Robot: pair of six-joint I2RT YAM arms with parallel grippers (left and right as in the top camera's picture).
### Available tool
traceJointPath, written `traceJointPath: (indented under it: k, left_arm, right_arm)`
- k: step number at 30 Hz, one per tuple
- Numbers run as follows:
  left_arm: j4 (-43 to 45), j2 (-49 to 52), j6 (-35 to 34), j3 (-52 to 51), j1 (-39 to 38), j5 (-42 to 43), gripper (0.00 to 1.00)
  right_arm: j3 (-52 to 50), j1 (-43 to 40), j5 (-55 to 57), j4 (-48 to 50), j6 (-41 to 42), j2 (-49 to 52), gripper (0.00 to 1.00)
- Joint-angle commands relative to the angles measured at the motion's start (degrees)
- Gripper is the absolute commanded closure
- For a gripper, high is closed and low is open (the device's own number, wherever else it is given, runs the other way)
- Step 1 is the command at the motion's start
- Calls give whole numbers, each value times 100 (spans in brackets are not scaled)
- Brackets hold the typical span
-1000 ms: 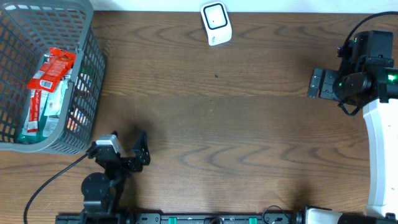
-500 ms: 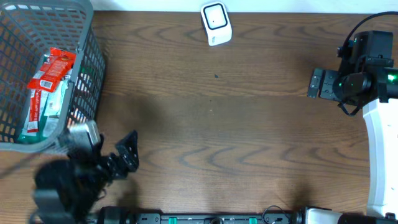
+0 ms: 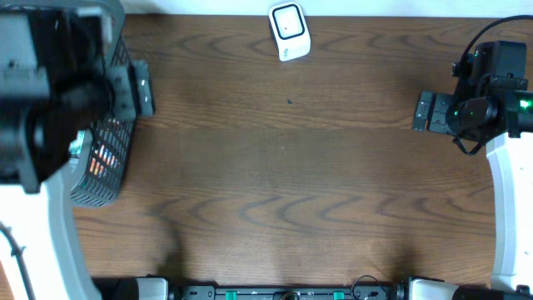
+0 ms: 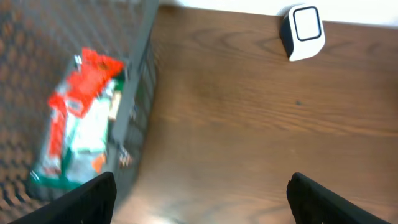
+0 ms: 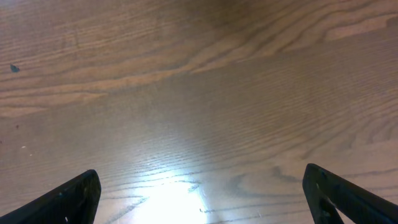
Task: Scan the item barcode
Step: 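Reach the left gripper into the grey basket toward the green-lidded jar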
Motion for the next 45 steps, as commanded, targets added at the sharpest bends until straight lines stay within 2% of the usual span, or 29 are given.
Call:
traceJointPath:
  k: [1,3,7,12,18,21,26,35,45]
  left_arm:
    - [197,219,601,275,105,-765,2]
    - [389,352,323,275,291,-1130,2]
    - [514,640,273,275,1012,-1078,2]
    - [496,1056,280,273,2009,2,2]
    - [520,1556,280,254,2710,125,2]
    - [588,1786,304,151,2809,229,2]
    - [623,2275,748,85,2806,822,2]
    - [553,3185,837,85,2796,850,2]
    - [730,3724,855,85,2793,852,1]
  right_arm:
    - [59,-9,52,11,87,-7,1]
    - [59,-9,52,11,85,-7,1]
    - [59,-9,52,11,85,-7,1]
    - [59,-9,52,11,85,-7,1]
    - [59,-9,52,11,87,-7,1]
    - [59,-9,52,11,87,-7,1]
    - [59,-9,52,11,87,-7,1]
    - [59,-9,52,11,87,-7,1]
    - [59,-9,52,11,87,-7,1]
